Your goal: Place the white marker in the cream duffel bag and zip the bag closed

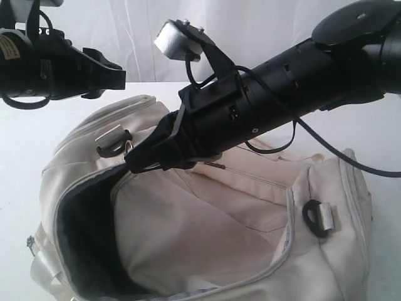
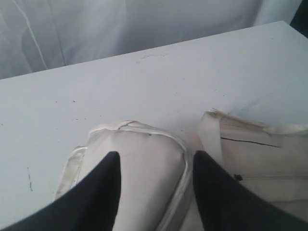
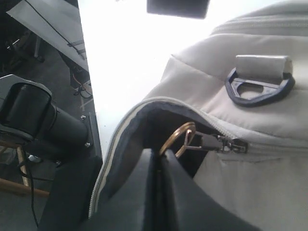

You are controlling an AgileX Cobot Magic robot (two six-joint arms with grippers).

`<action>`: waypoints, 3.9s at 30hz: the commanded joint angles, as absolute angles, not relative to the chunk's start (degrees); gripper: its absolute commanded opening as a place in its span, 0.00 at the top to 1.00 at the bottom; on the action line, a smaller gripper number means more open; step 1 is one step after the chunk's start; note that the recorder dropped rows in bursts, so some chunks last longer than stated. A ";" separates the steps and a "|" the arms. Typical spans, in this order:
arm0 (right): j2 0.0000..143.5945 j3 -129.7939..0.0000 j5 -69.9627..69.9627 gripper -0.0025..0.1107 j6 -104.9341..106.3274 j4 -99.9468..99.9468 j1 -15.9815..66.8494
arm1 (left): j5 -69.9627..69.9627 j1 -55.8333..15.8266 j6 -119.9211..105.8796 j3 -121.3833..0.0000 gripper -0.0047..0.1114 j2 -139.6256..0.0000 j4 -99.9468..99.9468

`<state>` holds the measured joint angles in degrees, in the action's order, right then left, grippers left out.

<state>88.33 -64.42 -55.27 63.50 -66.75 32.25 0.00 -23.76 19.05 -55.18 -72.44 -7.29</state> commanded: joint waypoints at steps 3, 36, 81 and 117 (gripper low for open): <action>87.57 -64.48 -56.68 0.98 63.78 -67.44 32.47 | 0.00 -24.76 23.36 -55.51 0.41 -75.03 -7.48; 87.57 -64.48 -57.70 0.98 63.78 -67.82 32.47 | -4.75 -24.76 22.27 -55.40 0.41 -82.99 -9.90; 87.57 -64.48 -63.35 0.98 61.13 -70.85 42.12 | -15.23 -24.03 26.84 -55.51 0.96 -86.72 -7.93; 78.72 -59.27 -69.96 0.98 40.29 -48.55 45.32 | -13.14 -16.09 24.21 -55.51 0.96 -86.72 -7.93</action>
<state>81.44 -61.30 -66.55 42.97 -51.80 44.69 -12.00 -17.08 24.82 -55.28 -86.84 -7.92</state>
